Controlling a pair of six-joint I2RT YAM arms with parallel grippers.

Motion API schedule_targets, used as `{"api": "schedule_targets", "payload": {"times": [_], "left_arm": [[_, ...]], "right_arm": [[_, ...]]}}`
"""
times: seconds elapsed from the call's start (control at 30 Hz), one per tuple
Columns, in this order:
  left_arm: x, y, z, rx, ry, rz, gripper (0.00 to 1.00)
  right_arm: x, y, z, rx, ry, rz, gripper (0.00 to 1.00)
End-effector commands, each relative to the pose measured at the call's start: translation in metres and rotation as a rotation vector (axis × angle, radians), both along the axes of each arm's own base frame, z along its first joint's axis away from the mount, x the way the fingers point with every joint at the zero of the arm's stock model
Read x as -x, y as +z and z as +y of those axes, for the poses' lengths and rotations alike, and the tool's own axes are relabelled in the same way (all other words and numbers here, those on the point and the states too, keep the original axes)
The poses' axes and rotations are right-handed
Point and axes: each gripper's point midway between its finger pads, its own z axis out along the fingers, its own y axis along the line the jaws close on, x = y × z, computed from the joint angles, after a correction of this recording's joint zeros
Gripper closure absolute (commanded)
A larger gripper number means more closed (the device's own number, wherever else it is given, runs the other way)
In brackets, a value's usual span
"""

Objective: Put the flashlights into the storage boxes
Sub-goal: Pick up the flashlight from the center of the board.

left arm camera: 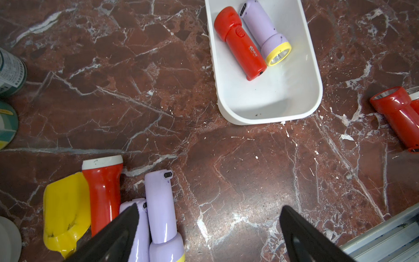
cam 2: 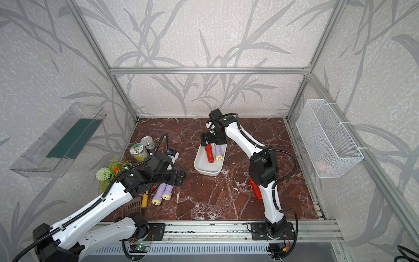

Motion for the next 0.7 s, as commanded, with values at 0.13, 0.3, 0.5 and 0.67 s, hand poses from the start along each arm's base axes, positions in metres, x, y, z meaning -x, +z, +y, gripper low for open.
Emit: {"api": "schedule_targets", "payload": {"times": [0.13,0.3,0.5,0.67], "left_arm": [[0.013,-0.023,0.009,-0.007,0.074,0.115,0.04],[0.022,-0.036,0.012,-0.013,0.113,0.179,0.04],[0.023,-0.051,0.020,-0.035,0.213,0.228,0.04],[0.029,-0.069,0.030,-0.083,0.279,0.283,0.05]], "right_arm": [[0.022,0.020,-0.021,0.043,0.023,-0.046,0.01],[0.033,0.027,-0.028,0.045,0.025,-0.056,0.01],[0.044,0.038,-0.031,0.017,0.026,-0.067,0.01],[0.053,0.051,-0.032,-0.012,0.046,-0.083,0.01]]}}
